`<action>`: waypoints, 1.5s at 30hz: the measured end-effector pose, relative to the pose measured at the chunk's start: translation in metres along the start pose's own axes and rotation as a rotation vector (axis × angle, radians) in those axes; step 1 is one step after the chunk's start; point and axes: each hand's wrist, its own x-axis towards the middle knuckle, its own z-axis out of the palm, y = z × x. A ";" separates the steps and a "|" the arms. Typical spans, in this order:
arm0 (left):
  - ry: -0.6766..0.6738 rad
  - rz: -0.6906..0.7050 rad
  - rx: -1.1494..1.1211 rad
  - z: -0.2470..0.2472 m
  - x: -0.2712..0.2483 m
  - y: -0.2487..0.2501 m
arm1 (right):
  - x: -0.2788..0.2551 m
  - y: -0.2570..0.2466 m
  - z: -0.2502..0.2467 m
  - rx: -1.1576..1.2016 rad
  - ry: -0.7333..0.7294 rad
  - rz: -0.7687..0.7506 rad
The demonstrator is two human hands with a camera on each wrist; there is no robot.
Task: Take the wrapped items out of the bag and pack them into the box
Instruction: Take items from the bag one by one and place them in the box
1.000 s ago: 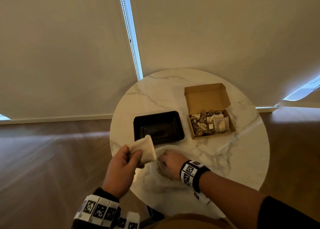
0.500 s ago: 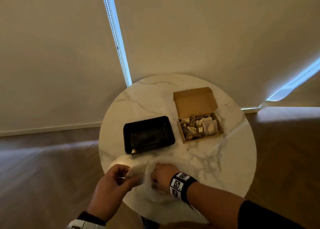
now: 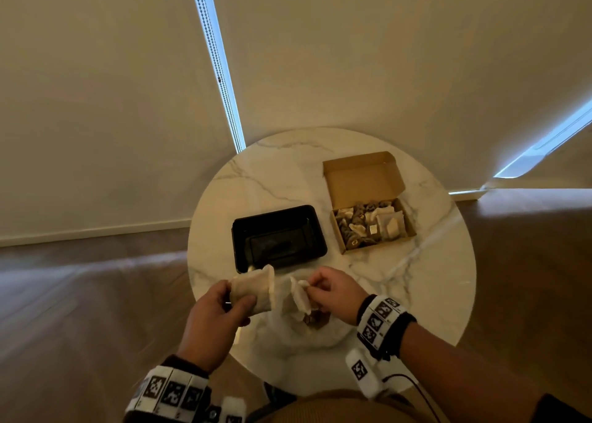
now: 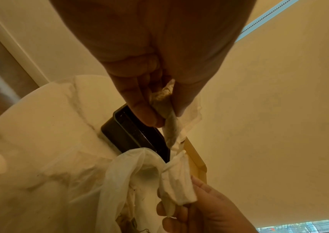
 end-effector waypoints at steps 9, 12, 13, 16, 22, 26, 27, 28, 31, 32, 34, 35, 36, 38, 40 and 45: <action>-0.037 -0.029 -0.053 0.011 0.004 -0.003 | -0.014 0.003 0.001 0.313 -0.085 0.121; -0.048 -0.027 -0.050 0.014 0.005 -0.003 | -0.019 0.001 -0.002 0.435 -0.167 0.147; -0.052 -0.020 -0.035 0.014 0.006 -0.002 | -0.020 0.001 -0.003 0.455 -0.173 0.154; -0.052 0.008 -0.013 0.016 0.007 0.001 | -0.023 -0.001 -0.008 0.475 -0.128 0.176; -0.041 0.002 -0.018 0.024 0.017 0.012 | -0.034 -0.040 -0.031 0.649 -0.119 0.118; -0.073 -0.014 -0.098 0.035 0.027 0.029 | -0.041 -0.070 -0.041 0.787 -0.147 0.001; -0.091 -0.019 -0.134 0.038 0.029 0.035 | -0.043 -0.076 -0.042 0.798 -0.153 -0.027; -0.113 -0.024 -0.172 0.042 0.030 0.042 | -0.044 -0.081 -0.043 0.805 -0.156 -0.048; -0.170 -0.058 -0.247 0.050 0.033 0.061 | -0.045 -0.091 -0.042 0.797 -0.148 -0.072; -0.188 -0.072 -0.270 0.052 0.034 0.065 | -0.045 -0.093 -0.041 0.783 -0.141 -0.072; -0.221 -0.096 -0.331 0.054 0.034 0.070 | -0.044 -0.093 -0.040 0.750 -0.117 -0.069; -0.229 -0.110 -0.362 0.054 0.035 0.071 | -0.044 -0.092 -0.040 0.732 -0.103 -0.069; -0.232 -0.125 -0.389 0.055 0.035 0.073 | -0.044 -0.092 -0.039 0.714 -0.093 -0.069; -0.223 -0.152 -0.433 0.055 0.036 0.075 | -0.044 -0.091 -0.038 0.686 -0.079 -0.074; -0.217 -0.178 -0.446 0.056 0.037 0.077 | -0.044 -0.090 -0.039 0.652 -0.073 -0.074; -0.351 -0.199 -0.521 0.059 0.037 0.079 | -0.042 -0.086 -0.040 0.512 -0.044 -0.075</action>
